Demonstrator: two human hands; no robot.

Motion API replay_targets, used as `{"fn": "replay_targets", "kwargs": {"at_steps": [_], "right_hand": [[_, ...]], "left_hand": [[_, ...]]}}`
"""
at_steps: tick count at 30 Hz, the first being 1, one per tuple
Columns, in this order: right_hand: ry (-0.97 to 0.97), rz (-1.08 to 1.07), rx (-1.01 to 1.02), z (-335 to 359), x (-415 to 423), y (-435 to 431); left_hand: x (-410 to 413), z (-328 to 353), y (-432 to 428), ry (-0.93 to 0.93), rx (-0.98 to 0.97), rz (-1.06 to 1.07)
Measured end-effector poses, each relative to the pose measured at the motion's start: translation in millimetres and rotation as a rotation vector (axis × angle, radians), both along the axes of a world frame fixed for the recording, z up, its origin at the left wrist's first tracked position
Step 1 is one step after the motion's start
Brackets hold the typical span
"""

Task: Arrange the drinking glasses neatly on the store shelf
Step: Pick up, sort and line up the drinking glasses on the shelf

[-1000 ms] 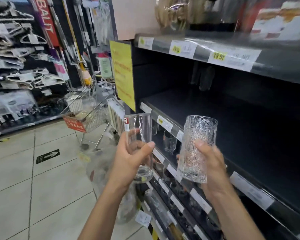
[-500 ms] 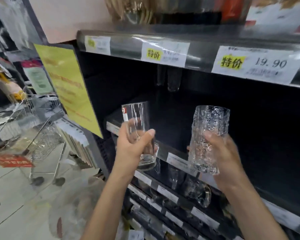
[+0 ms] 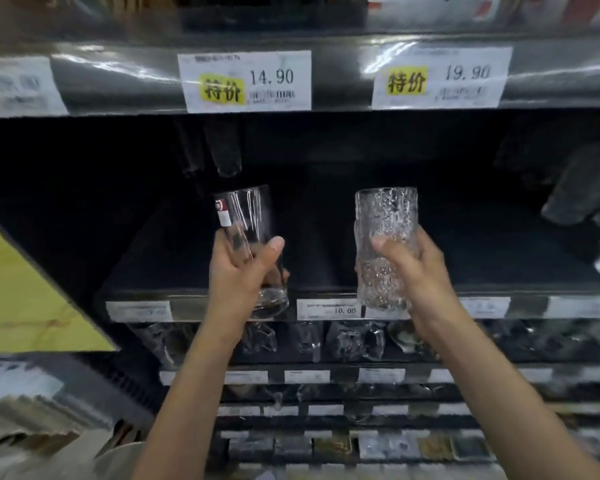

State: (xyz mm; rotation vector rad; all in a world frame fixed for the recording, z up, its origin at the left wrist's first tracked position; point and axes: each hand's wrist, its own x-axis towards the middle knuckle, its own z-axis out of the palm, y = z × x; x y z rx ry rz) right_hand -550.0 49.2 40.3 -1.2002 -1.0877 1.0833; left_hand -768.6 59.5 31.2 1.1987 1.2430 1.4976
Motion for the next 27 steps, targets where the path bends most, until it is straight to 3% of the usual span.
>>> {"fn": "replay_targets", "kwargs": {"at_steps": [7,15,22,27], "right_hand": [[-0.112,-0.151,0.052,4.0,-2.3,13.3],[-0.099,-0.126,0.075,-1.4,-6.8,48.6],[-0.123,-0.067,0.131,-11.3,-9.6,87.7],[-0.244,0.035,0.132,-10.0,-10.2,118.3]], "left_hand": [[8.0,3.1,25.5,0.144,0.093,-0.159],[10.2,0.7,65.6,0.271,0.075,-0.282],[5.4,-4.2,107.7,0.204,0.016,-0.281],[1.6,-7.1,142.5,0.195,0.022,-0.286]]}}
